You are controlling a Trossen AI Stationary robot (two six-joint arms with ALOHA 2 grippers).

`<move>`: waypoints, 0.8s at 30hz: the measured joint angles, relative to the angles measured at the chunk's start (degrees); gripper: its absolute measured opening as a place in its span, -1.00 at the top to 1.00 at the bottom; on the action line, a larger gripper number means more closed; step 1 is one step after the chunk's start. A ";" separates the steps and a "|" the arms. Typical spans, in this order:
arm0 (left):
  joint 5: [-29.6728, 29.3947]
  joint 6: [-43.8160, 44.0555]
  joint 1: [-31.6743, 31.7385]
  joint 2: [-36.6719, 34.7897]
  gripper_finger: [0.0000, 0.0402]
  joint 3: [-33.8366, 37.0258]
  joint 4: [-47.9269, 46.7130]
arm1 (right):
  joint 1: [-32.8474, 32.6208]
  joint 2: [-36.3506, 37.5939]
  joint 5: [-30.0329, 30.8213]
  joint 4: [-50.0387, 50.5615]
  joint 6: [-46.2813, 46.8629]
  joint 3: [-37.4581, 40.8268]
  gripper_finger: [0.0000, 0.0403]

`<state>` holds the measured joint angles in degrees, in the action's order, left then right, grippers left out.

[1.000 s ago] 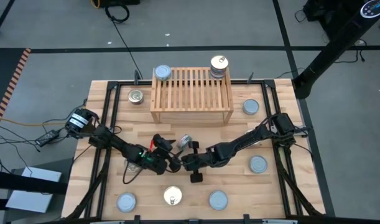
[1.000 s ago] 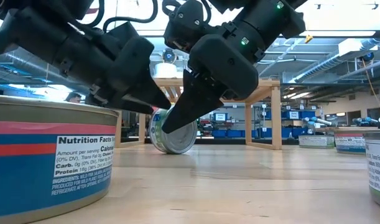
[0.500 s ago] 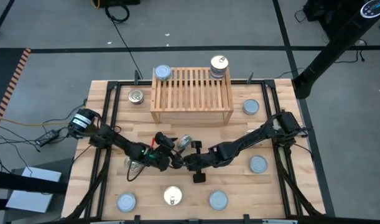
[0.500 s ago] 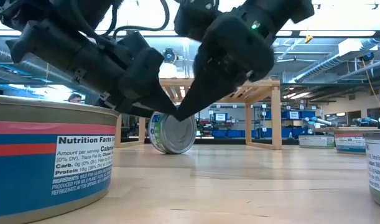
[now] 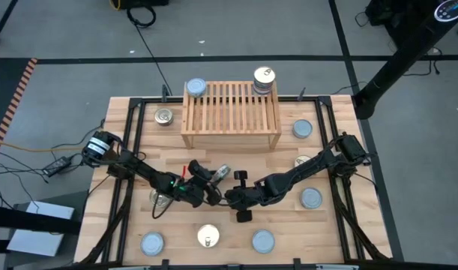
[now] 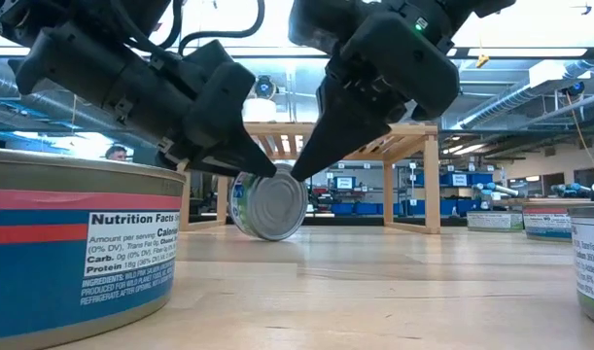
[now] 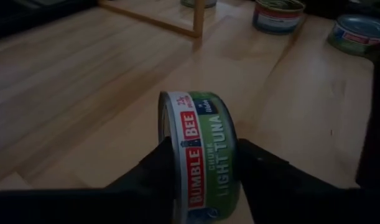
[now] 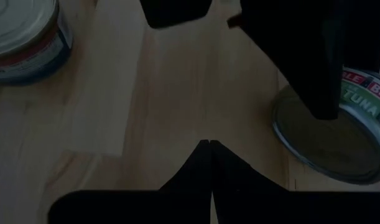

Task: Stack canned seafood by type on shelf
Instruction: Stack the green tuna can on top of the other green tuna can on the shelf

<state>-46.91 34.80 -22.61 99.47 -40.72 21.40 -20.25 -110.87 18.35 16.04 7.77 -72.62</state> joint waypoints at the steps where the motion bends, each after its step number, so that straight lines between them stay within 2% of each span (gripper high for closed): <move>1: 0.19 -0.22 0.00 -0.03 0.31 -0.01 0.01 | 0.00 0.00 0.00 0.11 0.00 0.00 0.96; 11: 2.89 -5.91 -0.04 -1.78 0.32 0.08 -0.86 | 0.00 0.00 0.00 1.03 0.07 0.00 0.96; 17: 3.25 -11.15 -0.76 -7.83 0.32 0.08 -1.72 | -0.58 0.00 0.04 2.26 0.78 0.00 0.96; 20: 3.18 -12.65 -0.92 -12.46 0.32 -0.40 -6.61 | -1.36 0.00 0.03 2.73 1.62 0.00 0.96; 24: 2.34 -15.31 -1.03 -17.85 0.32 -4.78 -19.34 | -2.57 0.00 0.02 3.05 2.44 0.00 0.96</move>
<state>-44.57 19.49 -23.64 81.62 -45.49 2.06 -22.82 -110.87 18.37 19.09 10.21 -72.62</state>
